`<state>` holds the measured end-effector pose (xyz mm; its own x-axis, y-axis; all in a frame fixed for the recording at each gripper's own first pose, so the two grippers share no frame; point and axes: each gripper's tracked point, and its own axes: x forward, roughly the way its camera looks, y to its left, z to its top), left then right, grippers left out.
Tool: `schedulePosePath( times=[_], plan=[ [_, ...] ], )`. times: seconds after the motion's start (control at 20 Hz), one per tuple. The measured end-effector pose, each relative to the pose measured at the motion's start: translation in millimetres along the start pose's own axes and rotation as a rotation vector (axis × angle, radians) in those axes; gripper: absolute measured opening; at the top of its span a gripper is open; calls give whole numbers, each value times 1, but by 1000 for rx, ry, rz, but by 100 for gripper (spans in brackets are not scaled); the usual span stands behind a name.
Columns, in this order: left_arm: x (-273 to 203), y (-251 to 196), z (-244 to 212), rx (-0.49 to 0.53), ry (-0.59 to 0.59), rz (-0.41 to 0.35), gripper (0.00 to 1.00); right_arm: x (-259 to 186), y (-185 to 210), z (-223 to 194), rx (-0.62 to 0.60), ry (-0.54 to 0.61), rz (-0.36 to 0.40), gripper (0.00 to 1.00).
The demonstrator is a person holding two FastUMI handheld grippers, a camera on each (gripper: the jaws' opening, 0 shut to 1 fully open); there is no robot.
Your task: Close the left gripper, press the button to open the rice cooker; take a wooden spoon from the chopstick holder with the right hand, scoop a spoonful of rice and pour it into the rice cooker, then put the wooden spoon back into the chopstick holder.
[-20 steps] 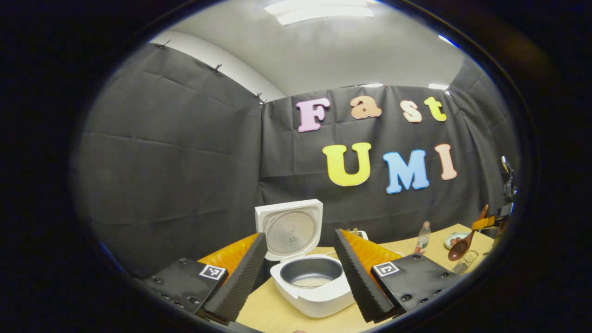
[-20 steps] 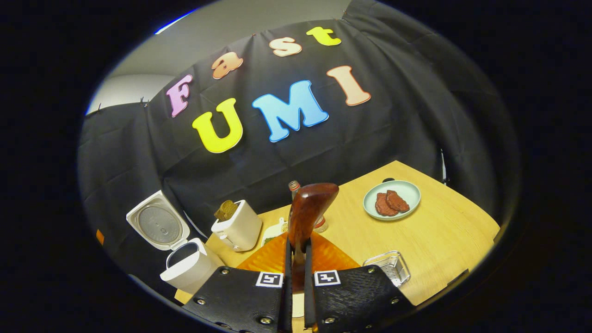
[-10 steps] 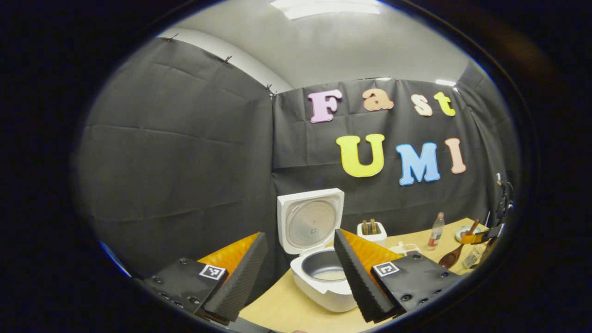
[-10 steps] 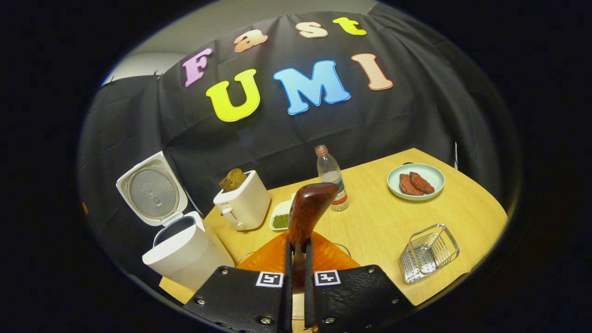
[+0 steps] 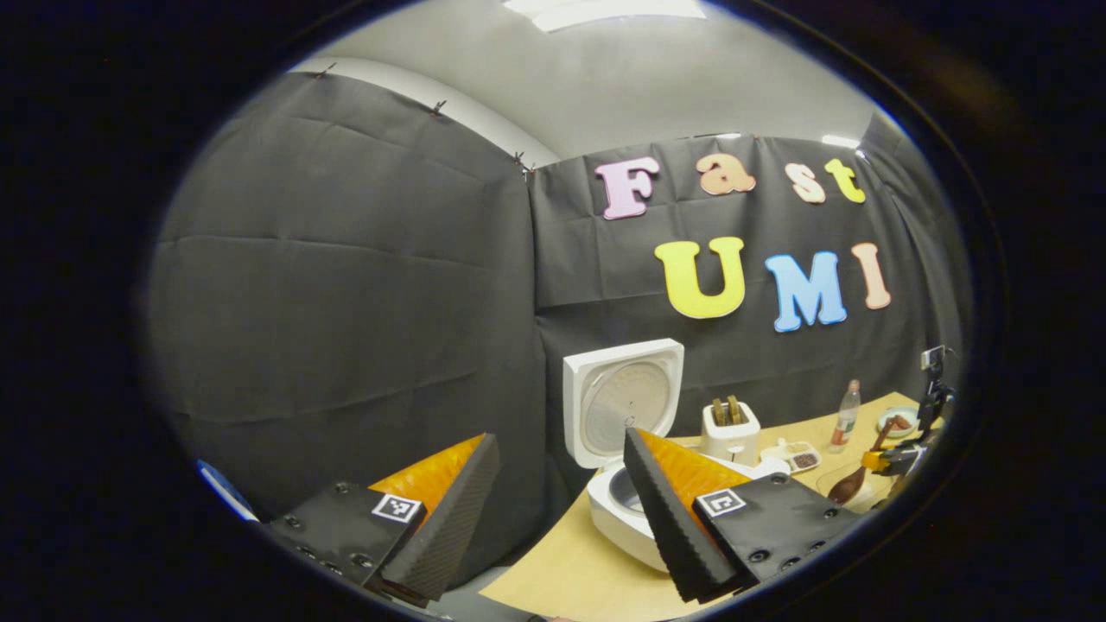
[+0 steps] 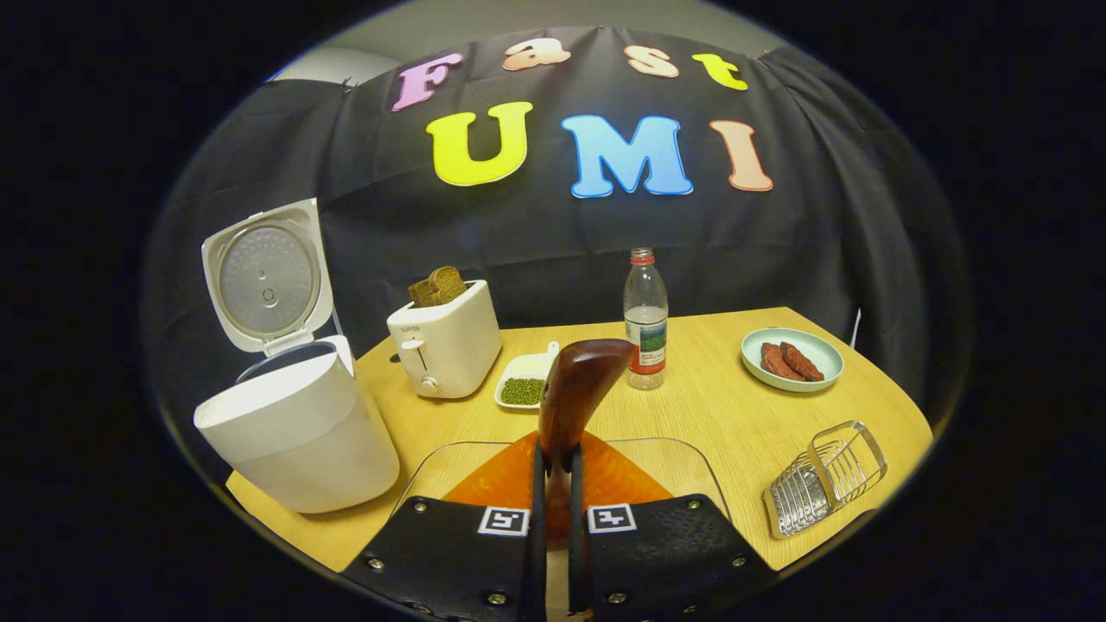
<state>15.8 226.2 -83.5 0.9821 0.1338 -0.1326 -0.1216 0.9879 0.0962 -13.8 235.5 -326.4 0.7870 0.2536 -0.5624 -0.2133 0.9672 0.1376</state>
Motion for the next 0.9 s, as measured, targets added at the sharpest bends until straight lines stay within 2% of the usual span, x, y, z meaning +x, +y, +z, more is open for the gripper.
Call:
schedulePosePath(
  times=[0.05,0.1,0.15,0.3,0.35,0.4,0.5,0.55,0.8,0.85,0.9],
  plan=[
    [1,1,-1,2,2,3,95,0,4,0,-17,-2,6,10],
    [2,1,-1,-3,4,2,100,0,9,-2,-29,0,14,11],
    [1,-1,-2,-10,7,-2,95,0,13,-4,-29,6,26,11],
    [4,-7,-7,-14,18,-8,95,-4,30,-12,9,35,71,10],
    [4,-9,-7,-19,20,-11,100,-5,36,-11,22,42,88,10],
    [3,-11,-6,-22,19,-15,95,-7,41,-13,35,53,105,10],
    [2,-16,-4,-20,15,-21,95,-9,48,-15,82,77,141,11],
    [3,-18,-5,-17,13,-22,100,-11,50,-16,123,94,157,11],
    [-1,-25,1,-27,4,-29,100,-14,31,-20,442,178,179,11],
    [-1,-26,1,-26,2,-28,95,-15,26,-22,490,193,178,11],
    [-3,-27,4,-23,-1,-26,100,-16,19,-25,531,206,176,10]
  ],
)
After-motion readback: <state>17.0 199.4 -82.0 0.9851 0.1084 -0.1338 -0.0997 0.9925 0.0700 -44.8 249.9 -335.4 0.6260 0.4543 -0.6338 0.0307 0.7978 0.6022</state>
